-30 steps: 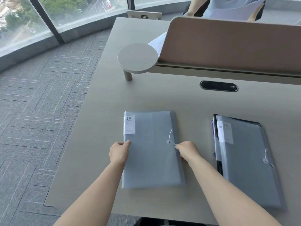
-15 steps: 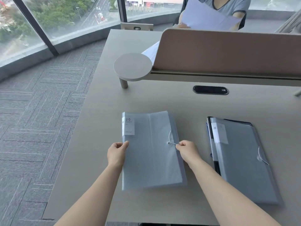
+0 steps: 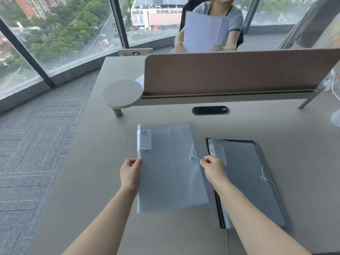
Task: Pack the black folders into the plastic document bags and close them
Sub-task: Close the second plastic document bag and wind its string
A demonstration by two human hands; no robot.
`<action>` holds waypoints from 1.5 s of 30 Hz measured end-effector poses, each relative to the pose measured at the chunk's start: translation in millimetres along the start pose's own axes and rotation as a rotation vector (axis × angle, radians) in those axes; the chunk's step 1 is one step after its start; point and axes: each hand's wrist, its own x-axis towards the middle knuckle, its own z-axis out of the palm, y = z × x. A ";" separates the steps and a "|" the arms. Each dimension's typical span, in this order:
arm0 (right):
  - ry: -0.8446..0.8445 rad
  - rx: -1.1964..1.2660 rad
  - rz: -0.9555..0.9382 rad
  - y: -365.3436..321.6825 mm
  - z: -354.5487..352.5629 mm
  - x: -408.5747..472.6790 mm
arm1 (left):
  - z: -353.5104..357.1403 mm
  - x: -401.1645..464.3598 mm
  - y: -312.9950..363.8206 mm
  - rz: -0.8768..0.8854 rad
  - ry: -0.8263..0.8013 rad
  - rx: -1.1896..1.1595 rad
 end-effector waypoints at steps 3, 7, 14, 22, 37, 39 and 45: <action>0.021 0.018 -0.015 10.7 -38.0 4.3 | 31.8 -17.8 1.2 0.015 -0.020 -0.012; 0.062 0.026 -0.019 32.1 -89.2 15.1 | 77.7 -43.5 -0.7 0.022 -0.070 -0.032; 0.100 -0.023 0.001 82.3 -162.8 28.4 | 145.0 -83.7 -8.0 0.007 -0.163 -0.020; 0.070 -0.062 0.062 136.5 -213.6 34.7 | 193.1 -122.3 -35.2 -0.015 -0.192 0.032; 0.009 -0.189 0.115 181.8 -214.5 46.3 | 209.6 -136.2 -51.1 -0.017 -0.164 0.229; 0.001 -0.210 0.097 181.0 -213.4 46.1 | 209.8 -135.0 -51.5 -0.008 -0.159 0.249; 0.062 -0.298 0.087 186.4 -205.3 51.9 | 211.9 -131.2 -52.4 -0.003 -0.169 0.272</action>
